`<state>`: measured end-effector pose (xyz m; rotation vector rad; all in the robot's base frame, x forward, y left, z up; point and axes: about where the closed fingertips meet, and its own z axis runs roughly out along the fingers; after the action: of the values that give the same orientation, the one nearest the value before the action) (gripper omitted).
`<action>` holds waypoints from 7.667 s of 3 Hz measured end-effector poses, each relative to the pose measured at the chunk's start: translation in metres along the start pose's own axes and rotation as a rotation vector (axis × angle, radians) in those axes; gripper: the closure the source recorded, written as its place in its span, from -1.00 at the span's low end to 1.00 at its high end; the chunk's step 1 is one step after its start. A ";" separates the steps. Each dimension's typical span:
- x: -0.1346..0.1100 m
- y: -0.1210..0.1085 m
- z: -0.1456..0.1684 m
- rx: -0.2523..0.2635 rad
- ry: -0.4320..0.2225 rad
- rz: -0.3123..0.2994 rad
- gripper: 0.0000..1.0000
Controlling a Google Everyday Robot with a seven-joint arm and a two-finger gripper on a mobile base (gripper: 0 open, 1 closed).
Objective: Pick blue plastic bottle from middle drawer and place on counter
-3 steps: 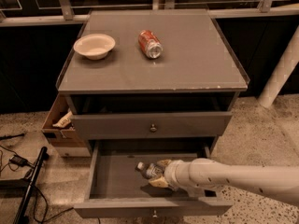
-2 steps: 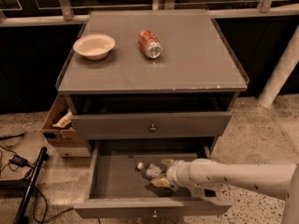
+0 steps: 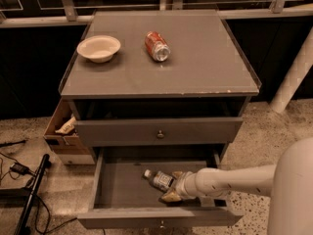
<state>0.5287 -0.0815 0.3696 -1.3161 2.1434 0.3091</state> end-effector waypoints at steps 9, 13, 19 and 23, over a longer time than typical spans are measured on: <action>-0.083 -0.008 -0.145 -0.175 0.093 -0.392 1.00; -0.184 0.049 -0.287 -0.125 0.159 -0.528 1.00; -0.326 -0.087 -0.358 -0.089 -0.020 -0.336 1.00; -0.374 -0.151 -0.300 -0.123 -0.016 -0.354 1.00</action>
Offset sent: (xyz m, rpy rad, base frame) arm 0.0002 -0.0010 -0.0015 -0.0061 0.0020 0.0025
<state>0.6730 -0.0261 0.8479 -1.7242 1.8571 0.3069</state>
